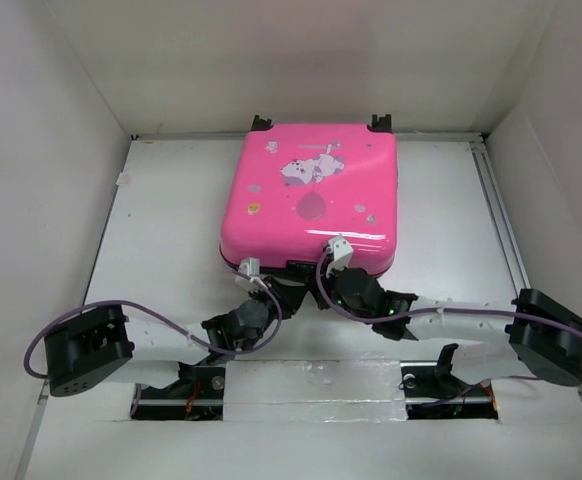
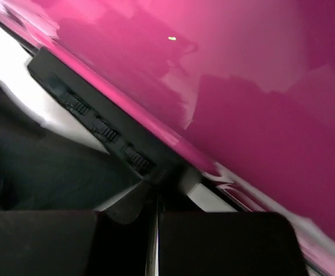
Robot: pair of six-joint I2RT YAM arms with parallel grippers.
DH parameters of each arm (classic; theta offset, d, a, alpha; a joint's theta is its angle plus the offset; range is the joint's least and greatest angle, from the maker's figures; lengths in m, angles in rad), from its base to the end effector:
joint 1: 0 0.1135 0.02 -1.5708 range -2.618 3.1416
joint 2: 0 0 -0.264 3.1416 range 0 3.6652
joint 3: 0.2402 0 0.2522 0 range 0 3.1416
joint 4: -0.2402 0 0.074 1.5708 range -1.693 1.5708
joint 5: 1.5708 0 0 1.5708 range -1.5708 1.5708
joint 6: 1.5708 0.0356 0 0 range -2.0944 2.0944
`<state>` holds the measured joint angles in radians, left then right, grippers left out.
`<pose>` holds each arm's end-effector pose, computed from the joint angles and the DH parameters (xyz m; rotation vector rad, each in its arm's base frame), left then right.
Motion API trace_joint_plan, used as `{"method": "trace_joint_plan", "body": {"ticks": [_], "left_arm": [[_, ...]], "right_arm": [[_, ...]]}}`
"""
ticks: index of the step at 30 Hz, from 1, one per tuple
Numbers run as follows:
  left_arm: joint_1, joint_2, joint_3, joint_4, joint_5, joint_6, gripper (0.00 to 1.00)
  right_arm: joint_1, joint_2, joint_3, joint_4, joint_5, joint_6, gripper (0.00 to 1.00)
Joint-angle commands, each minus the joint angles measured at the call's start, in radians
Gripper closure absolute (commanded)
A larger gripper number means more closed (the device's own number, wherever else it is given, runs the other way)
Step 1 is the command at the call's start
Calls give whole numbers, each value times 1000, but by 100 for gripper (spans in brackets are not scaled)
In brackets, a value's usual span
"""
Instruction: Pack the luggage
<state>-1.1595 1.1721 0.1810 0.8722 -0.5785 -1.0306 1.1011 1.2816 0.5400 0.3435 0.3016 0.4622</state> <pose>0.0998 -0.1801 0.1724 -0.3482 1.7741 -1.1410 0.1296 0.2319 0.2035 -0.4391 1.9743 0.7246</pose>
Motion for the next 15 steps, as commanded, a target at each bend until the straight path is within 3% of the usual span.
{"method": "trace_joint_plan", "body": {"ticks": [1, 6, 7, 9, 10, 11, 15], "left_arm": [[-57, 1, 69, 54, 147, 6, 100], [-91, -78, 94, -54, 125, 61, 100], [-91, -113, 94, -137, 100, 79, 80], [-120, -236, 83, -237, 36, 115, 55], [-144, -283, 83, -313, -48, 115, 48], [-160, -333, 83, -461, -94, 106, 37], [-197, -573, 83, -719, -239, 122, 35]], "right_arm": [[78, 33, 41, 54, -219, 4, 100], [89, -24, -9, 63, -131, 4, 100], [89, -45, -21, 43, -105, 4, 100], [89, -114, -21, -33, -78, 4, 98], [89, -139, -21, -66, -67, 4, 89], [89, -160, -21, -99, -67, -5, 67], [89, -267, 7, -263, -58, -5, 46]]}}
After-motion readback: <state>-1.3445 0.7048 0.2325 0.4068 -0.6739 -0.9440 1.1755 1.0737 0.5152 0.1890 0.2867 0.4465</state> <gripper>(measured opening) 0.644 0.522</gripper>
